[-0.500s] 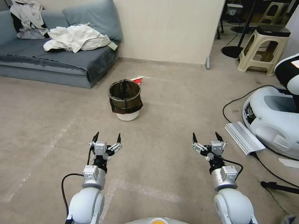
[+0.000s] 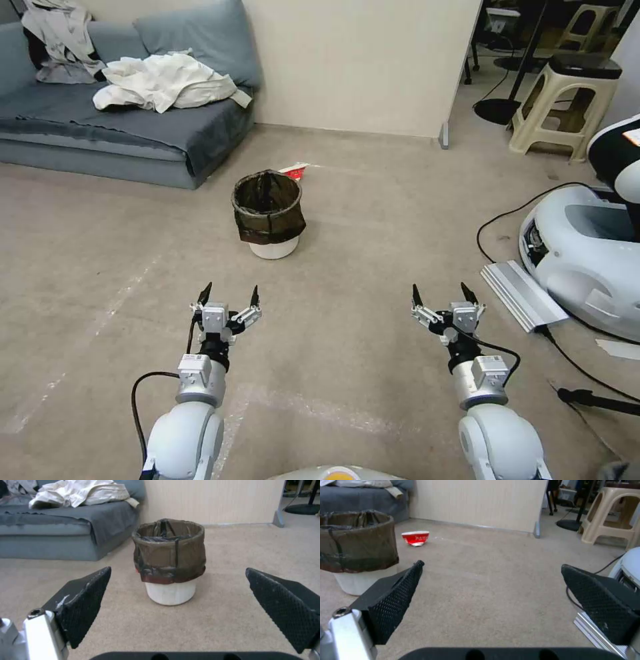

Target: Pick up the trash can from the floor.

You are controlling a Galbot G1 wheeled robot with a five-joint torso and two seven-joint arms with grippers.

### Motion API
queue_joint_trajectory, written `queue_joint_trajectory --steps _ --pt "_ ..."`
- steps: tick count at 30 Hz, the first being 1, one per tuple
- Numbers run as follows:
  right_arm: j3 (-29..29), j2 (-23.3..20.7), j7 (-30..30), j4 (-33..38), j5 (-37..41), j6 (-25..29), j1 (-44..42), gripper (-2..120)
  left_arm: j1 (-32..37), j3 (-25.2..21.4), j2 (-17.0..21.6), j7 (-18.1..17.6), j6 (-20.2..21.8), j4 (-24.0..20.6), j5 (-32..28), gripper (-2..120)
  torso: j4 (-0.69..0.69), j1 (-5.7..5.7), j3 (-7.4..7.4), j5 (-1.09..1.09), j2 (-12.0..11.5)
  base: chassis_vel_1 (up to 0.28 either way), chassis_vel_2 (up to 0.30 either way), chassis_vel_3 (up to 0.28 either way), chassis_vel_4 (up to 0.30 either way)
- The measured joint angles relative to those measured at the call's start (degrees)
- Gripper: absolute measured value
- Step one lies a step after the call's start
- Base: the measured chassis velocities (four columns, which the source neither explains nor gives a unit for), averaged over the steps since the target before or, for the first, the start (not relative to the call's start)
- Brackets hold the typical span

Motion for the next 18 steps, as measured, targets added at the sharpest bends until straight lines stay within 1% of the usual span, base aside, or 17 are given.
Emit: queue_joint_trajectory --steps 12,13,16,17,18 --pt "0.05 0.09 0.01 0.38 0.0 0.02 -0.36 100 0.13 0.0 0.08 -0.07 0.01 -0.26 0.0 100 0.01 0.0 0.0 0.0 0.0 0.0 0.0 0.0 0.0" --pt "0.22 0.43 0.32 1.86 0.03 0.16 -1.39 100 0.57 0.0 0.46 -0.39 0.3 -1.72 -0.05 100 0.02 0.0 0.0 0.0 0.0 0.0 0.0 0.0 0.0" --pt "1.07 1.98 2.0 8.23 0.33 1.04 -5.89 100 2.47 -0.05 2.04 -1.96 1.76 -7.95 -0.5 100 0.0 0.0 0.0 0.0 0.0 0.0 0.0 0.0 0.0" --pt "1.07 1.98 2.0 8.23 0.33 1.04 -5.89 100 2.47 -0.05 2.04 -1.96 1.76 -7.95 -0.5 100 0.0 0.0 0.0 0.0 0.0 0.0 0.0 0.0 0.0" --pt "1.43 2.64 2.69 10.91 0.48 1.43 -7.74 100 3.25 -0.08 2.67 -2.58 2.41 -10.46 -0.68 100 -0.01 0.0 0.0 0.0 0.0 0.0 0.0 0.0 0.0"
